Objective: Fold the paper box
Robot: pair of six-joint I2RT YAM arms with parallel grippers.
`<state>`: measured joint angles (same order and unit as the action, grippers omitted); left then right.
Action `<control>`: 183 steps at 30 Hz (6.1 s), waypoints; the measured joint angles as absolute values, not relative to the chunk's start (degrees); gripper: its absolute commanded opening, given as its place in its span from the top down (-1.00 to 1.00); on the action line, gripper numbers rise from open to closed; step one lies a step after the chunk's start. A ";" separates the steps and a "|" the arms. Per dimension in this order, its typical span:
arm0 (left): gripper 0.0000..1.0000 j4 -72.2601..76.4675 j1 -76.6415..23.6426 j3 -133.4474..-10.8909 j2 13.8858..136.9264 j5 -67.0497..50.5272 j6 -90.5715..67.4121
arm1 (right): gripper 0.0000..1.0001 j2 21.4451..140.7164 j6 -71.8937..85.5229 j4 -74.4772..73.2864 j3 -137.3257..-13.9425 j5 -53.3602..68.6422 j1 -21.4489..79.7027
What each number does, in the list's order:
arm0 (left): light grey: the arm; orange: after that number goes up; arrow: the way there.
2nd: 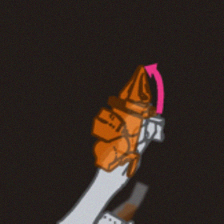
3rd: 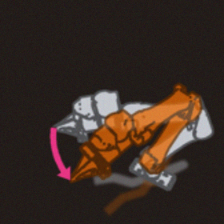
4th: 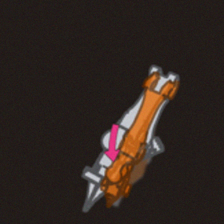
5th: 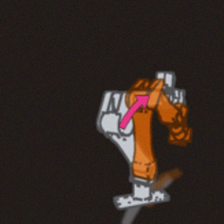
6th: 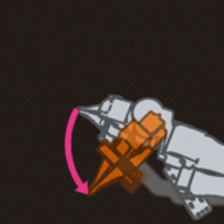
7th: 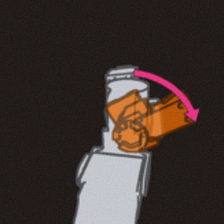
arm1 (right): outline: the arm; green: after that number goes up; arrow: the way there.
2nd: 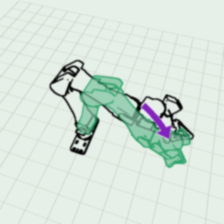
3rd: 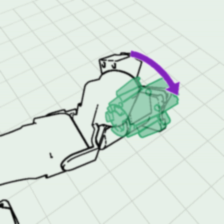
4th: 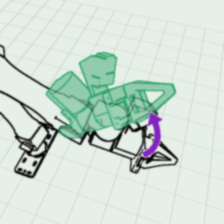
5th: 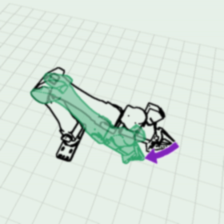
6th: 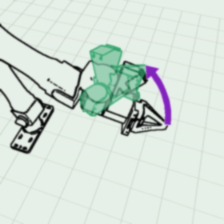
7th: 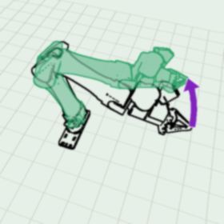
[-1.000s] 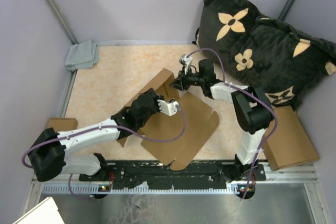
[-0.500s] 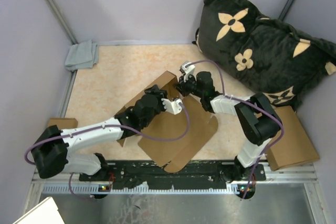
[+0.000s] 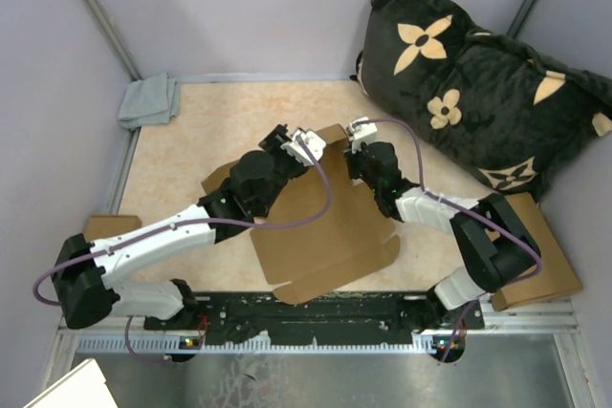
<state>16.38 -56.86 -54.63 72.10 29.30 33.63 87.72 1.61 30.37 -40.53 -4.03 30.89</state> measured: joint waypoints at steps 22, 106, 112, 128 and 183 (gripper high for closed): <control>0.06 3.01 -4.08 -70.67 88.97 3.03 -23.79 | 0.99 75.59 13.76 10.76 -37.76 -22.72 29.39; -0.33 2.48 -21.50 -37.67 56.16 -10.28 -8.82 | 0.91 75.70 20.69 8.49 -38.81 -12.62 25.10; -0.37 2.35 -18.57 -37.30 55.53 -3.81 -8.45 | 0.90 76.18 21.10 7.77 -39.55 -11.86 24.27; -0.28 18.76 -3.77 -46.48 73.54 -16.51 -24.84 | 0.88 77.65 20.78 6.35 -41.45 -8.54 23.44; -0.14 11.09 -21.45 -42.22 77.93 -14.02 -17.69 | 0.84 78.89 18.20 6.39 -42.72 -2.68 23.24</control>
<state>11.09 -21.45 -42.22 77.93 -14.02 -17.69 78.89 18.20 6.39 -42.72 -2.68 23.24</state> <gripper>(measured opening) 0.574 0.077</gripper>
